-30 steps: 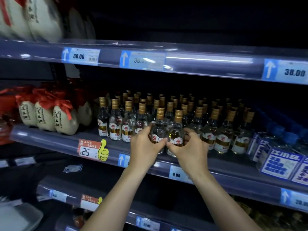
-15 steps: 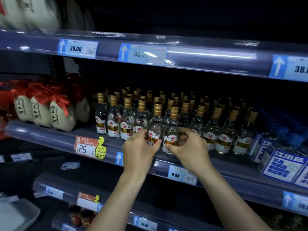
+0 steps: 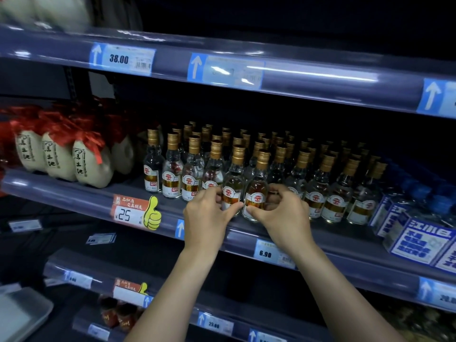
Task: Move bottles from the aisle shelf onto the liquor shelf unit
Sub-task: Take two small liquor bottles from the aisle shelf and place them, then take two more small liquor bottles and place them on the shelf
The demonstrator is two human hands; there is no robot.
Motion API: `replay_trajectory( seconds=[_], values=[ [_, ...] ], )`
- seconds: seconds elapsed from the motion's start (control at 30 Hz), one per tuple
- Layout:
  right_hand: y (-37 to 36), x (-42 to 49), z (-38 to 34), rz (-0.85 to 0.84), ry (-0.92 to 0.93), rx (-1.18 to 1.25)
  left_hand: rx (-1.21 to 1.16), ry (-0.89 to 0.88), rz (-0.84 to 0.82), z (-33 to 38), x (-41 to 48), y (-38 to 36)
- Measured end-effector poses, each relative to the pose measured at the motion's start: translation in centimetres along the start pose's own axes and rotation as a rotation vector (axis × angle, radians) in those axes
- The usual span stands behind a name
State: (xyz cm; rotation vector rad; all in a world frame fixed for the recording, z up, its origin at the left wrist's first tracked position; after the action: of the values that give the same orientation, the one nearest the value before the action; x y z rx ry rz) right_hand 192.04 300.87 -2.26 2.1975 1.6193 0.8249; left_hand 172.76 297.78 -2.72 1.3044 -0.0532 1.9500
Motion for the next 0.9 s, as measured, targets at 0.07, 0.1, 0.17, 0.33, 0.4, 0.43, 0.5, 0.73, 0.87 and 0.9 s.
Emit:
replay_trajectory(
  seconds=[0.07,0.1,0.17,0.33,0.4,0.43,0.5,0.73,0.87,0.9],
  values=[
    [0.0,-0.1,0.0,0.017,-0.009,0.003,-0.045,0.01,-0.016,0.0,0.1,0.2],
    [0.1,-0.2,-0.1,0.023,-0.011,-0.003,-0.075,0.013,-0.023,0.0,0.1,0.3],
    [0.2,-0.4,-0.4,0.026,-0.01,-0.021,-0.14,0.019,-0.021,0.1,-0.2,0.9],
    [1.3,-1.4,-1.1,-0.002,-0.004,-0.024,-0.118,0.002,0.057,0.9,-2.7,4.4],
    [2.4,-2.7,-1.2,0.03,0.027,-0.014,-0.037,0.022,0.045,1.0,-4.3,5.9],
    [2.9,-3.6,-1.3,0.045,0.056,0.009,0.001,0.038,0.027,1.0,-5.3,6.7],
    [3.8,-6.0,-1.5,0.075,0.134,0.043,0.068,0.079,-0.008,1.0,-7.3,8.4],
    [1.0,-17.4,-0.2,-0.212,0.316,0.001,0.292,0.212,-0.129,4.1,-17.8,15.4],
    [-3.7,-27.6,2.2,-0.525,0.295,-0.007,0.361,0.415,-0.262,4.8,-27.5,21.5],
    [-4.9,-30.3,2.5,-0.599,0.296,-0.016,0.365,0.47,-0.282,4.9,-30.0,23.4]
  ],
)
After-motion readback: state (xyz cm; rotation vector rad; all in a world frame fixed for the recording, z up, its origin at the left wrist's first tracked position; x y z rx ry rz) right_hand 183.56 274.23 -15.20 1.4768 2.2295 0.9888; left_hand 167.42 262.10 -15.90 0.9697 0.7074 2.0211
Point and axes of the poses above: each hand's wrist, its own x-axis towards the middle knuckle, its own y-axis out of the back of the hand, z = x × y, the point moved 7 cm from there along x, towards the middle knuckle, and after that the axes turned 10 degrees about -y, right-handed, at the moved point
